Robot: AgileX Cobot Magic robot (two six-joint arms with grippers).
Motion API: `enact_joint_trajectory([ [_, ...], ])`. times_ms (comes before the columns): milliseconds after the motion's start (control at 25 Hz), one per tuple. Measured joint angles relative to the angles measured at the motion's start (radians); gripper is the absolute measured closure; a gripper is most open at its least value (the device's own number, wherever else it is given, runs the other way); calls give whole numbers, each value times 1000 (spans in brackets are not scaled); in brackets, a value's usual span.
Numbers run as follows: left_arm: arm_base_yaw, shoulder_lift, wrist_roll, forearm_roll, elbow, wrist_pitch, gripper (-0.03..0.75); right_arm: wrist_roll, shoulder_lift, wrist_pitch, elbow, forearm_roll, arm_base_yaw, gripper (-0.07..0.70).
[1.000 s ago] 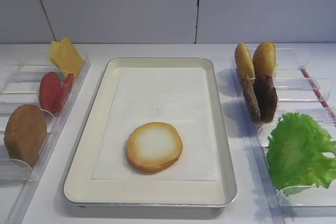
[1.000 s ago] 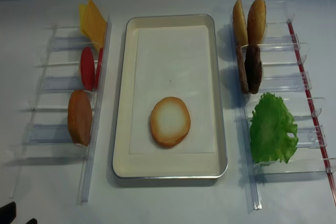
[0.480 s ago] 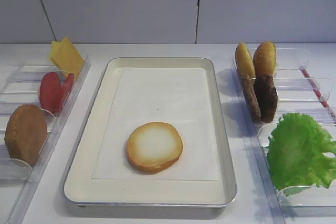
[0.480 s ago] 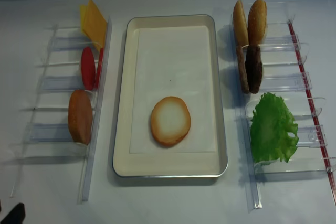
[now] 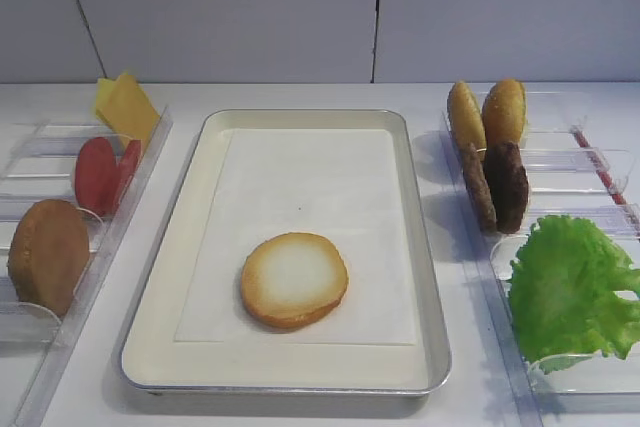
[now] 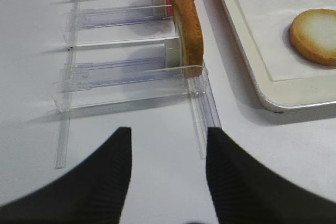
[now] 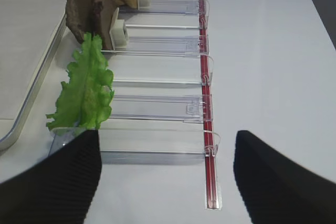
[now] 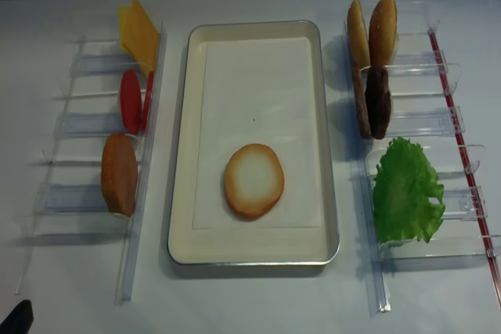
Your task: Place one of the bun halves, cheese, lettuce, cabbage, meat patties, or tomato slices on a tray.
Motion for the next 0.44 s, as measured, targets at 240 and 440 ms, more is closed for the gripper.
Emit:
enact_joint_trajectory([
  [240, 0, 0, 0, 0, 0, 0, 411, 0, 0, 0, 0, 0, 0, 87],
  [440, 0, 0, 0, 0, 0, 0, 411, 0, 0, 0, 0, 0, 0, 87],
])
